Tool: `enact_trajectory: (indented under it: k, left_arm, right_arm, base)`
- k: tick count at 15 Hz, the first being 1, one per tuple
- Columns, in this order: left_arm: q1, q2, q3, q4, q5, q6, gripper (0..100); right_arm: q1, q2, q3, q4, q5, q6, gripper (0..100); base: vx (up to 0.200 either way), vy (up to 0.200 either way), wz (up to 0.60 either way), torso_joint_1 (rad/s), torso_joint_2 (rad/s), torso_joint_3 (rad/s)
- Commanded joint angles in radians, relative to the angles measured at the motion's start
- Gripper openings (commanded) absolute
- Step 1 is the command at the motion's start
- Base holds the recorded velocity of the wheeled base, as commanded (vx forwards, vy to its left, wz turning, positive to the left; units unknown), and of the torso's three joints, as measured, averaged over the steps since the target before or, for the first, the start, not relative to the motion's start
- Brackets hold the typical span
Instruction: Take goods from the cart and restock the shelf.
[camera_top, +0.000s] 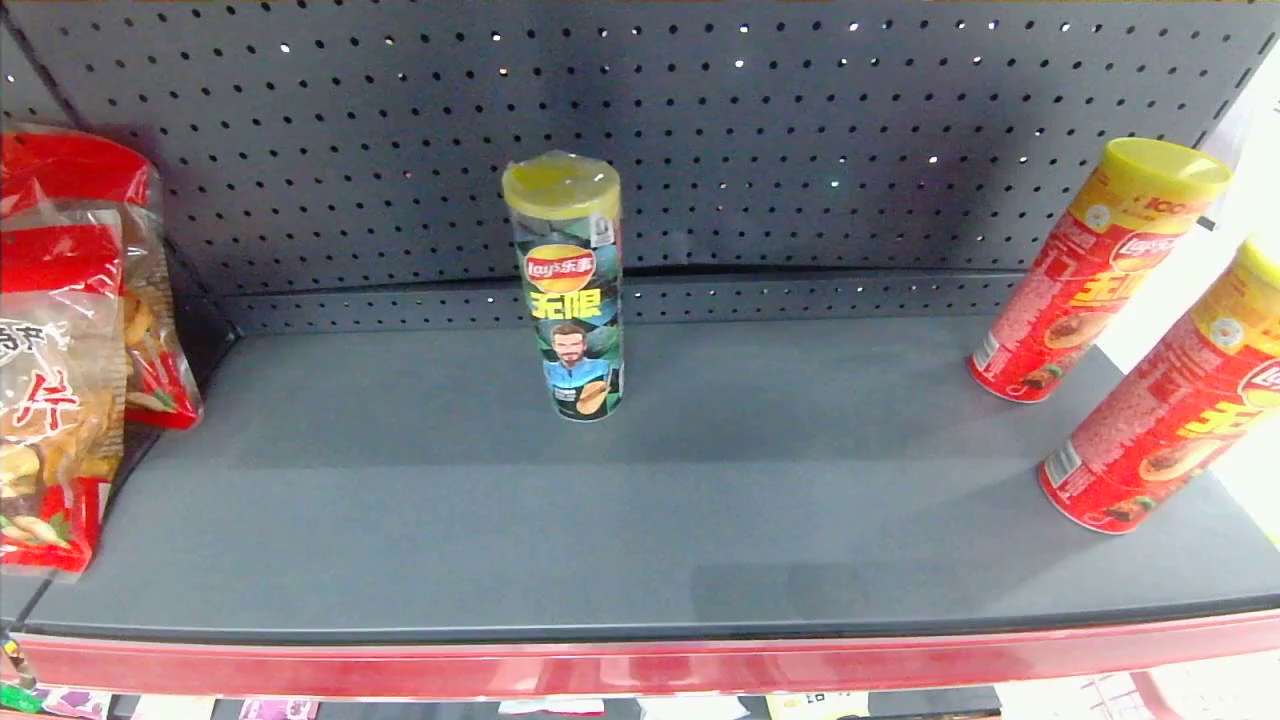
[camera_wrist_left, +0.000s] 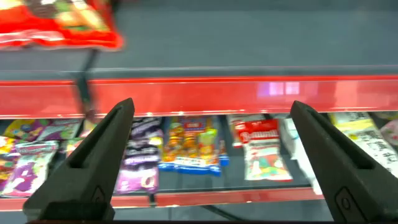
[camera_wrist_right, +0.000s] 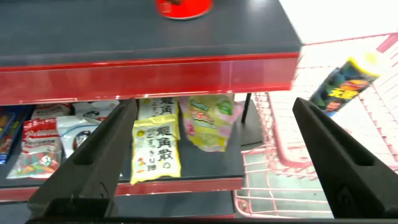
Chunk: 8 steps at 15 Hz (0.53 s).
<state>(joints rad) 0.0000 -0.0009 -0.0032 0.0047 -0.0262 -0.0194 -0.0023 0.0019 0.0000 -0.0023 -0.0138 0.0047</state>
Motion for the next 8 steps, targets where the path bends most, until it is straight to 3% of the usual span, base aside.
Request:
enact_trajectory:
  k: [1,8]
  left_arm:
    - [0.0,0.001,0.0,0.0,0.0,-0.001,100]
    - [0.0,0.001,0.0,0.0,0.0,-0.001,100]
  right_arm:
    - [-0.001,0.0,0.0,-0.001,0.0,0.0,100]
    - [-0.001,0.0,0.0,-0.001,0.0,0.0,100]
  base:
    - [0.0,-0.2,0.0,0.002,0.0,0.007]
    - [0.0,-0.2,0.0,0.004,0.0,0.003]
